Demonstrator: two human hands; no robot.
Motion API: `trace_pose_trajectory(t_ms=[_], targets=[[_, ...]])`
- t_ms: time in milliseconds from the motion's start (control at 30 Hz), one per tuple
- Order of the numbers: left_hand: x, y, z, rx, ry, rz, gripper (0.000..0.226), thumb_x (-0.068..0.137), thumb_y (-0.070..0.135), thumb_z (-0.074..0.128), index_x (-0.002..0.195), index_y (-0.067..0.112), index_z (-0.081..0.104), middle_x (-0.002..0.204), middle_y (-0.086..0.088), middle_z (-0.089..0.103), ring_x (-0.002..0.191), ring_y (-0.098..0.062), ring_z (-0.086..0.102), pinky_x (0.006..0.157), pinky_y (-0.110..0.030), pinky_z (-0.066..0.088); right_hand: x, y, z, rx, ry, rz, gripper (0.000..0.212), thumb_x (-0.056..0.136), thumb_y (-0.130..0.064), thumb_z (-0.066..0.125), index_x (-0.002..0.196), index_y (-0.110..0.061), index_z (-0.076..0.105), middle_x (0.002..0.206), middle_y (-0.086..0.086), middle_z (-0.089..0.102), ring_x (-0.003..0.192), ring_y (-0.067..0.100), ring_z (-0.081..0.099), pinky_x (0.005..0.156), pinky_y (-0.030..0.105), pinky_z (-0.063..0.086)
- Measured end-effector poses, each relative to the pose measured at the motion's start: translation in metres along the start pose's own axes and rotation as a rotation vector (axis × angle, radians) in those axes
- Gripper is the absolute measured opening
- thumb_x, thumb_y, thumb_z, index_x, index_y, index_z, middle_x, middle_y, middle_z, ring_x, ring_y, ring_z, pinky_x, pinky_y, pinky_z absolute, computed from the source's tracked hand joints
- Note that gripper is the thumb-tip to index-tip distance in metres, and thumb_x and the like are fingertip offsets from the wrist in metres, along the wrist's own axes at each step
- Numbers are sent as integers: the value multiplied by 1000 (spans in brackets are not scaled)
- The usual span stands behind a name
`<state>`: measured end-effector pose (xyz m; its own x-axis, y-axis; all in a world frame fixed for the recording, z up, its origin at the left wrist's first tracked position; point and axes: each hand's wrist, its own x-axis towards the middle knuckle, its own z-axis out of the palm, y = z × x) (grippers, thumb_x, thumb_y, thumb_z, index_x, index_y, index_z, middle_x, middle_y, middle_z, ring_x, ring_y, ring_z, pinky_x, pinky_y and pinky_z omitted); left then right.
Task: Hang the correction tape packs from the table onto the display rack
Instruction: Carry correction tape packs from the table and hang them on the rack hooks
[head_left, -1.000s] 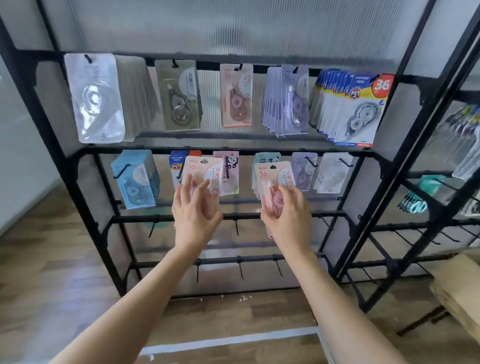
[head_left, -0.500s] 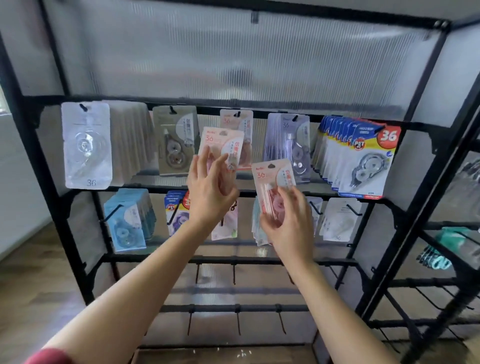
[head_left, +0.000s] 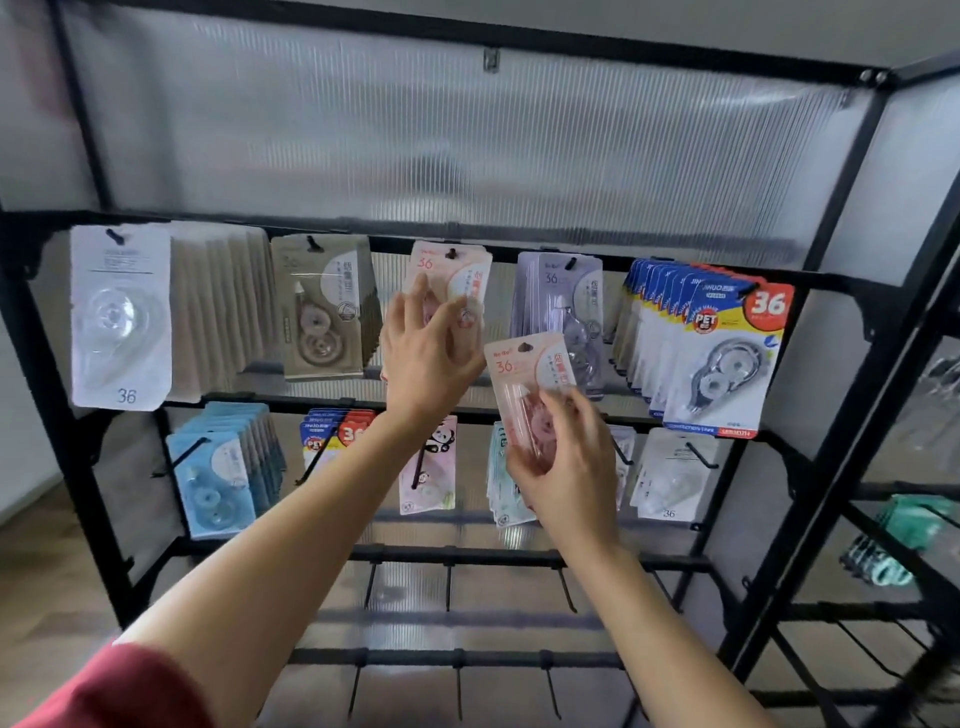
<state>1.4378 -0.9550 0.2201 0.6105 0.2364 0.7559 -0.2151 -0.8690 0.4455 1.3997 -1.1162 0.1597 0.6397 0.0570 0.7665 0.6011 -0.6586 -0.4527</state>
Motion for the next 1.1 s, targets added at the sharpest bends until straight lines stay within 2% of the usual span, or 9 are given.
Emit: trace_pose_trajectory(t_ms=[267,367,567,700,800,967,1100], targets=[[18,-15,18,47,-110,-44,67,84,34,68,144,28,39,159,-7,9,143,-33,9,114,-47,15,4,13,3,-50,18,33,60,71,-20,79,126,-6,57,135,17,48,125,36,46,98,52,43],[30,-16,28,83,-194,-96,72,87,35,65,148,31,28,161,-5,1,144,-35,5,116,-51,15,6,17,0,-58,43,37,61,70,-19,80,126,-6,57,134,17,49,124,36,46,99,50,42],[44,-16,38,192,-253,-126,71,91,40,58,151,30,20,160,-7,-8,144,-41,0,116,-52,10,12,22,-4,-81,83,38,61,68,-18,81,124,-5,59,132,18,50,121,38,49,97,45,42],[39,-21,39,204,-299,-92,69,94,41,53,152,31,16,159,-8,-18,145,-38,-11,116,-52,-2,14,22,-5,-92,88,33,62,68,-20,82,124,-5,58,132,18,50,122,37,48,97,46,42],[27,-26,32,183,-263,-37,69,93,41,53,152,31,17,159,-6,-18,146,-32,-12,116,-47,-6,14,19,-4,-94,88,26,61,68,-19,82,123,-5,59,131,18,51,121,38,50,96,46,43],[6,-42,2,169,-139,66,71,91,34,58,151,29,21,161,-4,-5,147,-27,-8,117,-42,-7,14,9,2,-63,77,24,59,70,-17,80,123,-3,59,131,19,50,121,37,49,97,49,45],[-8,-60,-21,234,-113,66,70,91,34,58,151,27,22,161,-4,-3,147,-25,-8,116,-40,-9,22,-8,9,-42,53,0,57,73,-20,78,124,-3,58,132,19,49,123,36,47,101,49,42]])
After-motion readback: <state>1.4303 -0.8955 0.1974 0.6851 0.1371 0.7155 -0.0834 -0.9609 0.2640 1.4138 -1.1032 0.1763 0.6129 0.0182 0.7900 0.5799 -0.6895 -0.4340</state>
